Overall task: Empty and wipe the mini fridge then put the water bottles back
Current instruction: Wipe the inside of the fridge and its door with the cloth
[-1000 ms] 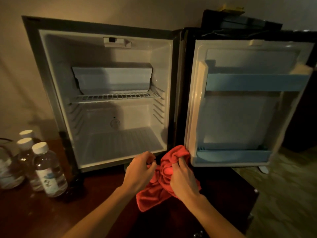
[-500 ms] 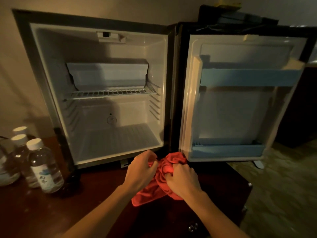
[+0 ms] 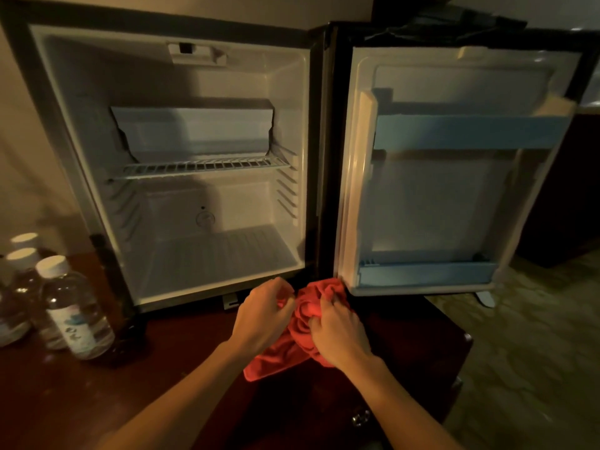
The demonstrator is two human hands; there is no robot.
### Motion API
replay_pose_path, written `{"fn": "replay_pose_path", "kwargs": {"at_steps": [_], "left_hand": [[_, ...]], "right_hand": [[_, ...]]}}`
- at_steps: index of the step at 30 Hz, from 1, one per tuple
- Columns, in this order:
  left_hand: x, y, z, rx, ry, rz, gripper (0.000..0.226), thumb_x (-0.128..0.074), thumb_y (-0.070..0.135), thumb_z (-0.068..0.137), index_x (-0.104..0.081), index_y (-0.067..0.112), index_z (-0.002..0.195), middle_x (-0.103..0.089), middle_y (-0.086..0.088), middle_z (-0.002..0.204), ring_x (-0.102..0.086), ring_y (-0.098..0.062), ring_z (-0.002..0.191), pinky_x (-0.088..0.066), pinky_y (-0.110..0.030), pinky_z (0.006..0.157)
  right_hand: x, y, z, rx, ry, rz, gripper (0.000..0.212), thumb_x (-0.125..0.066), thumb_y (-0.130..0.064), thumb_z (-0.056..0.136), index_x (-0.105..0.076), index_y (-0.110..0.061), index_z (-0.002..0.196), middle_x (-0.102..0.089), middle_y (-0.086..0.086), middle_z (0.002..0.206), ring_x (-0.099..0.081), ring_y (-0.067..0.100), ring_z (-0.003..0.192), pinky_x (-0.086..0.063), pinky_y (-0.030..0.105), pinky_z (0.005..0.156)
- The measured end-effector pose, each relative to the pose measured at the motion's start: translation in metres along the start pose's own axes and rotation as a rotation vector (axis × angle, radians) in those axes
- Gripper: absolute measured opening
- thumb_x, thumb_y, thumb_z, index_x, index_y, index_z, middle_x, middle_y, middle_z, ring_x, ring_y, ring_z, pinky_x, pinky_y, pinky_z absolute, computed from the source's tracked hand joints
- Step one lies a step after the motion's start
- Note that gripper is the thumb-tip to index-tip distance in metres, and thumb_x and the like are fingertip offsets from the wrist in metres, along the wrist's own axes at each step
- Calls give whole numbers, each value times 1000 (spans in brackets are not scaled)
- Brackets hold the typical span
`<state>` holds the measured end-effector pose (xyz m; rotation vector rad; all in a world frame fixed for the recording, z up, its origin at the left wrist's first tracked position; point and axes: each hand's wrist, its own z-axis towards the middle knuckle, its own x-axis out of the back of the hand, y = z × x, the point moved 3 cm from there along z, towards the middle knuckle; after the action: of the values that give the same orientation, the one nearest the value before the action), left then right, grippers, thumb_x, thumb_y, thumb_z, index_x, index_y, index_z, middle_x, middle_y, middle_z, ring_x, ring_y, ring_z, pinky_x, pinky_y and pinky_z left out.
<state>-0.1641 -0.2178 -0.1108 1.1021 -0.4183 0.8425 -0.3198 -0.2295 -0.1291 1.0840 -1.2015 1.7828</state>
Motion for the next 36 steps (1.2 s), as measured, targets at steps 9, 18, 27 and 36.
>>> {"fn": "replay_pose_path", "kwargs": {"at_steps": [9, 18, 27, 36], "left_hand": [[-4, -1, -3, 3, -9, 19, 22, -50, 44, 78, -63, 32, 92, -65, 17, 91, -61, -5, 85, -52, -36, 77], [-1, 21, 6, -52, -13, -11, 22, -50, 43, 81, -62, 32, 96, -65, 17, 91, -61, -6, 87, -53, -39, 77], [21, 29, 8, -165, -18, -196, 40, -43, 63, 91, -62, 30, 103, -65, 11, 94, -64, -5, 89, -53, -41, 79], [46, 75, 26, -265, 75, -527, 27, -63, 8, 75, -68, 30, 90, -72, 12, 82, -62, 4, 76, -56, -35, 64]], "right_hand": [[1, 2, 0, 48, 35, -31, 38, -47, -28, 89, -55, -15, 124, -64, 9, 118, -61, 28, 107, -48, 37, 91], [27, -8, -10, 385, 362, 37, 54, -41, -21, 85, -54, -6, 134, -63, 13, 125, -62, 28, 114, -47, 33, 98], [88, -23, 7, 575, 599, -25, 34, -45, -17, 88, -66, -1, 109, -65, 17, 113, -59, 33, 106, -34, 33, 107], [152, -52, 21, 458, 603, 348, 32, -56, -34, 75, -67, -14, 97, -65, 4, 95, -60, 22, 91, -46, 29, 84]]}}
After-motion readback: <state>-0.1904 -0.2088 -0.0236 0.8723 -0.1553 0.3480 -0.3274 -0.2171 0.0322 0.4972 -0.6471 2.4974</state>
